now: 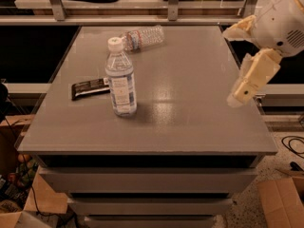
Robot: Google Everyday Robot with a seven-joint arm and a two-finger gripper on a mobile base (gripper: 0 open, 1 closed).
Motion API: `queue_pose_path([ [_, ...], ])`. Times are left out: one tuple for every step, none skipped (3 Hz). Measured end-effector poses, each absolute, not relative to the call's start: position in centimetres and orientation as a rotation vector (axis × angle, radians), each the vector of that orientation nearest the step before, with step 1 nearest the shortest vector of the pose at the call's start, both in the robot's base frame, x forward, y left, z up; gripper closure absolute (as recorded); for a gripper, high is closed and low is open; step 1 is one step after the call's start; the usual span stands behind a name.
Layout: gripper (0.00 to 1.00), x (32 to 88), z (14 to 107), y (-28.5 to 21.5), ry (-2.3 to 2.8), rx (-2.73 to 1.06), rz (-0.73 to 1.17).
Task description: Knock blue plastic bottle over
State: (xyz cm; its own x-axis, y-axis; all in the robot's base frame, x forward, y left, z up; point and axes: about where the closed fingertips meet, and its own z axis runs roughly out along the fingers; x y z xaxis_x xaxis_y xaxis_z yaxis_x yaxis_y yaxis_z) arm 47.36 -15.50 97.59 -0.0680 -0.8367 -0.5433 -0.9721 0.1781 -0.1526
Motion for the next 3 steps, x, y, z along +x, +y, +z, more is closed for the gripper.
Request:
queue_pose_path([
  [0.00, 48.5, 96.5, -12.4, 1.868, -1.635, 0.557],
  [0.00, 49.2, 96.1, -8.5, 1.778, -1.597, 0.716],
  [0.00, 50.0, 96.3, -6.0, 1.695, -1.539, 0.824],
])
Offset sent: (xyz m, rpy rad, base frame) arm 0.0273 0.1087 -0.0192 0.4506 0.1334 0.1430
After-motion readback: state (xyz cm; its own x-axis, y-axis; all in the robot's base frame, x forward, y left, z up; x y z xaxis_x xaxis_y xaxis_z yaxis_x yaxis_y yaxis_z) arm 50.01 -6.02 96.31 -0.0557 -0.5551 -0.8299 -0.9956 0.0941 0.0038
